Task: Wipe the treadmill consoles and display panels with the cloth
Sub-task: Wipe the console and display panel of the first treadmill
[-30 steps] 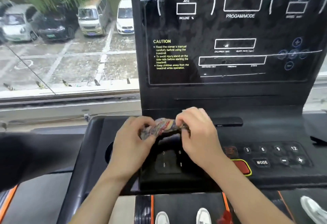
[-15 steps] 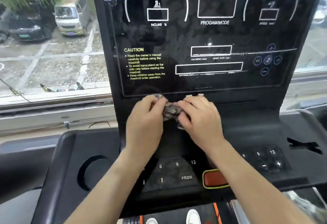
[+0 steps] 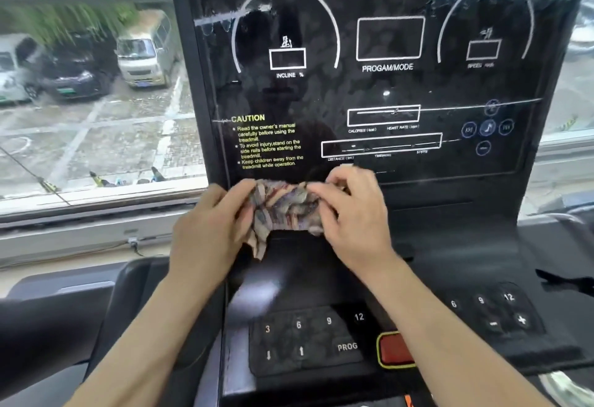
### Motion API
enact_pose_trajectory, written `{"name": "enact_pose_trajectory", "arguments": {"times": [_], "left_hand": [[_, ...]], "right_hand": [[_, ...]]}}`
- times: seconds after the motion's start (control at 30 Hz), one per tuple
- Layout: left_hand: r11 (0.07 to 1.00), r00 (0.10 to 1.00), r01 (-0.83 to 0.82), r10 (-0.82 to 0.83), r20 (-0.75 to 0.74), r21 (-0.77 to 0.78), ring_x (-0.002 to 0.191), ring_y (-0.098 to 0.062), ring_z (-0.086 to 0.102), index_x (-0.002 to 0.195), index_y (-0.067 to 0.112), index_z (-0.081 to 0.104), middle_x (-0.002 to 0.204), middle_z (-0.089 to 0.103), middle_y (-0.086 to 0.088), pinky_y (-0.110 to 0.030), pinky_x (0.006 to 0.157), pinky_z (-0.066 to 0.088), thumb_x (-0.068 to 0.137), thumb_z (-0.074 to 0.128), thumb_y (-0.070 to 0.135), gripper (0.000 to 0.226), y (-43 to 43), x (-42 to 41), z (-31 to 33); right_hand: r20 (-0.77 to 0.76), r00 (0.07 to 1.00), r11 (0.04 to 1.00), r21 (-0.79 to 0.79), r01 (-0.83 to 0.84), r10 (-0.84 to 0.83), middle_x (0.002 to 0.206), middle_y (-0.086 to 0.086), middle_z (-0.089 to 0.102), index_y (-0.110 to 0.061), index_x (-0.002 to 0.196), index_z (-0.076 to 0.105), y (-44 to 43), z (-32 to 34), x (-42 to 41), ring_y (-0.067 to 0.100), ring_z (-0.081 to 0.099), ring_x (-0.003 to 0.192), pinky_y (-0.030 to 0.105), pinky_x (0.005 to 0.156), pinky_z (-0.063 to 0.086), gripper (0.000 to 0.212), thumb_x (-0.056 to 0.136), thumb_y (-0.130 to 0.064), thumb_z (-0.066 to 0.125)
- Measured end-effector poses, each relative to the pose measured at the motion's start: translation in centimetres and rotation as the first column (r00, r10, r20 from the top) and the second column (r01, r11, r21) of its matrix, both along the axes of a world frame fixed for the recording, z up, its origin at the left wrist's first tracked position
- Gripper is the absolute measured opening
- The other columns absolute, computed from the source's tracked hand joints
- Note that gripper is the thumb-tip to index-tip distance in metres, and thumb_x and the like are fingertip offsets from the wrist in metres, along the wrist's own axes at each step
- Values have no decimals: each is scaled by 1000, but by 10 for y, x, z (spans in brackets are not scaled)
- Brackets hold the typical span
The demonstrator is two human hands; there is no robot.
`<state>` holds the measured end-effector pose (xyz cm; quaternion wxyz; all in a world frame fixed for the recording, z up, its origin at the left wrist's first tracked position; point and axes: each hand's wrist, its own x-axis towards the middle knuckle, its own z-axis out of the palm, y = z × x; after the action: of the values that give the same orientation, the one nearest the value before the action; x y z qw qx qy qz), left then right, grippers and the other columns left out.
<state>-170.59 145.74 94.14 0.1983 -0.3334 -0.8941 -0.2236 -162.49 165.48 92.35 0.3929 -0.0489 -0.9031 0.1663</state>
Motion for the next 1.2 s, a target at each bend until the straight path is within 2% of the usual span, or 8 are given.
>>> {"name": "enact_pose_trajectory", "arguments": {"times": [0.2,0.43,0.57,0.7,0.8,0.9,1.07,1.2], "left_hand": [[962,973,-129,170,-155,241,63,-23,50,113,26,65,89,56,-5,-29,53,31,89,52,21,28,65,-41,72],[999,995,42,-42,-89,0,48,-27,49,127,30,57,89,49,0,-28,39,37,84,42,31,45,50,5,-14],[998,984,39,-31,-173,43,49,-24,49,123,22,65,87,52,-4,-26,40,36,86,43,29,44,73,-9,11],[982,970,-2,47,-237,187,53,-4,42,124,18,63,86,49,3,-16,47,28,91,46,24,38,115,-37,68],[979,893,-61,141,-427,194,49,-21,42,121,19,65,90,57,-11,-25,47,25,83,60,9,40,153,-56,111],[976,883,-111,184,-432,189,51,-24,37,124,21,63,96,58,-13,-27,47,27,82,59,10,44,171,-54,120],[998,918,-8,-19,-396,-67,49,-23,49,127,24,62,82,54,-6,-28,36,29,82,61,21,45,153,11,35],[989,950,43,-85,-300,-142,49,-21,51,125,16,64,82,54,-4,-26,33,29,76,64,26,50,158,39,3]], "right_hand": [[-199,975,995,-12,100,-101,90,14,51,-7,99,74,37,74,-52,26,50,76,32,57,44,24,82,1,60],[-23,997,997,38,-73,74,88,14,56,1,97,72,33,-4,13,31,57,77,39,71,51,20,87,2,56],[-80,996,994,109,-25,34,91,15,58,-1,99,74,60,31,-8,30,59,79,38,69,53,23,88,-5,54],[-242,970,985,156,69,-29,89,16,58,-1,99,74,97,96,-47,30,57,77,39,66,50,22,88,-3,55],[-321,942,974,161,159,-101,90,17,59,-3,99,73,118,135,-68,30,56,76,37,64,48,23,86,-3,54],[-366,918,970,124,209,-151,93,18,61,-3,100,73,124,131,-69,32,57,79,37,68,47,24,86,0,55],[-103,993,999,15,52,-50,102,5,62,-8,108,73,120,37,8,20,54,90,37,71,49,45,104,-33,35],[-25,999,983,178,44,-40,95,7,62,-7,102,74,147,19,38,24,50,86,41,64,49,35,101,-26,45]]}}
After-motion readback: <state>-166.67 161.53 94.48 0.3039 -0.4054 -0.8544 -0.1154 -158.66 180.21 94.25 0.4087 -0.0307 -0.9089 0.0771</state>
